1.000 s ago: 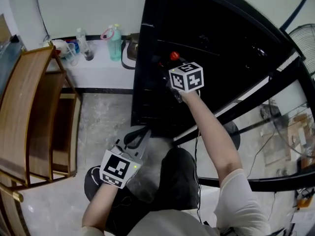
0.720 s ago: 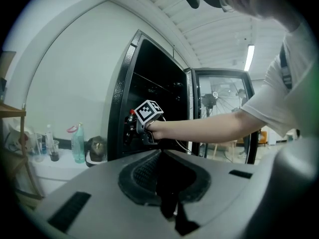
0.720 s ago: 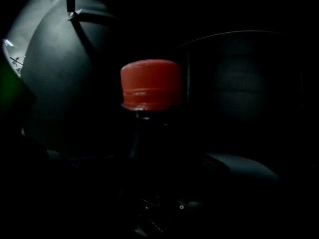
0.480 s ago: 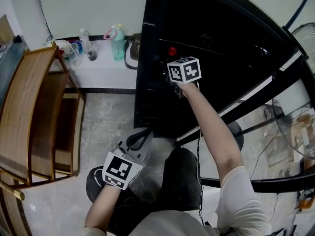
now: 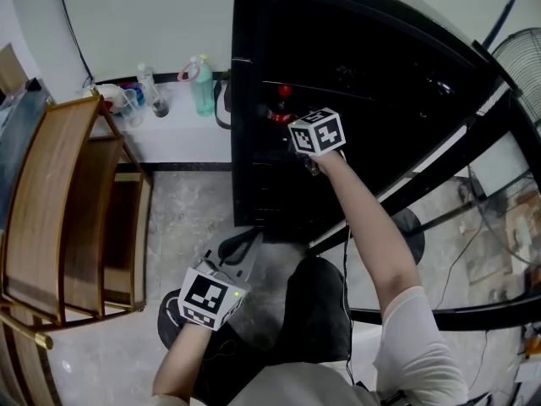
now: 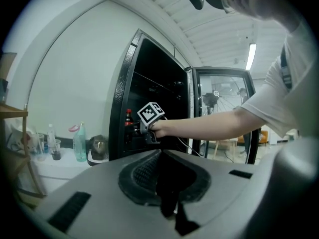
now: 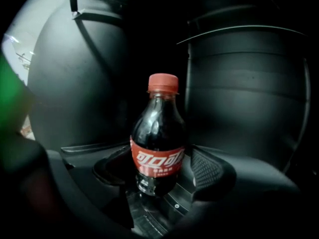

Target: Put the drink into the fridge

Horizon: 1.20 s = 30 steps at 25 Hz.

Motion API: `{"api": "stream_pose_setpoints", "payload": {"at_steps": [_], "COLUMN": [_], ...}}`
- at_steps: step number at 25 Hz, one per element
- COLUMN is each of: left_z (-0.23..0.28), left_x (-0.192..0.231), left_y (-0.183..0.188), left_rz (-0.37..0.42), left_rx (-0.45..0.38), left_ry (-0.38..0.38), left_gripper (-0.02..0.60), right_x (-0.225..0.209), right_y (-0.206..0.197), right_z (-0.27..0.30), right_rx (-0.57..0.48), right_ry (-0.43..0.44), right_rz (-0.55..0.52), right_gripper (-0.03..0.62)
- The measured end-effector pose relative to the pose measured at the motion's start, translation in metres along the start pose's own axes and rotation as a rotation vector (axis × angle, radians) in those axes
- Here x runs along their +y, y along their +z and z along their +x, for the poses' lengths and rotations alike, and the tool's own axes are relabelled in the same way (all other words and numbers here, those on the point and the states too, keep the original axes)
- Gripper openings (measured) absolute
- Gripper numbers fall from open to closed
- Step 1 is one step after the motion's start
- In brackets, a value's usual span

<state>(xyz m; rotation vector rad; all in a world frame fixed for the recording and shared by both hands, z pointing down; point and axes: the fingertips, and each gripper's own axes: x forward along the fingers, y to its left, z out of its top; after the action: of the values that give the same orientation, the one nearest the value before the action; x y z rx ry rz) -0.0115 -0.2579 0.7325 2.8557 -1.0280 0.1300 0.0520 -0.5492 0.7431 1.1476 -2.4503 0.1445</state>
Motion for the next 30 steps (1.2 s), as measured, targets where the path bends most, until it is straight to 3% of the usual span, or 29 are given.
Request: {"api": "stream_pose_setpoints", "payload": {"at_steps": [10,24,30], "left_z": [0.002,0.004,0.004], "left_x": [0.005,0.025,0.022], "left_y": [-0.001,-0.006,-0.002], "left_rz": [-0.018,-0.042,-0.052], "left_rx": [0.004,-0.001,0.008], "left_ry": [0.014,0.053,0.057], "left_gripper": [0.009,0.009,0.009], "right_x": [0.015,0.057,0.075], "right_y": [0.003,0.012,0.012], "right_z": [-0.026,-0.102,-0.137], "right_rx": [-0.088,-0.237,-0.290], "right_ry": [-0.007,-0.027,-0.030], "right_rz": [0.035,0.038,0.042], "right_gripper": [0.353,0.224,0.136]}}
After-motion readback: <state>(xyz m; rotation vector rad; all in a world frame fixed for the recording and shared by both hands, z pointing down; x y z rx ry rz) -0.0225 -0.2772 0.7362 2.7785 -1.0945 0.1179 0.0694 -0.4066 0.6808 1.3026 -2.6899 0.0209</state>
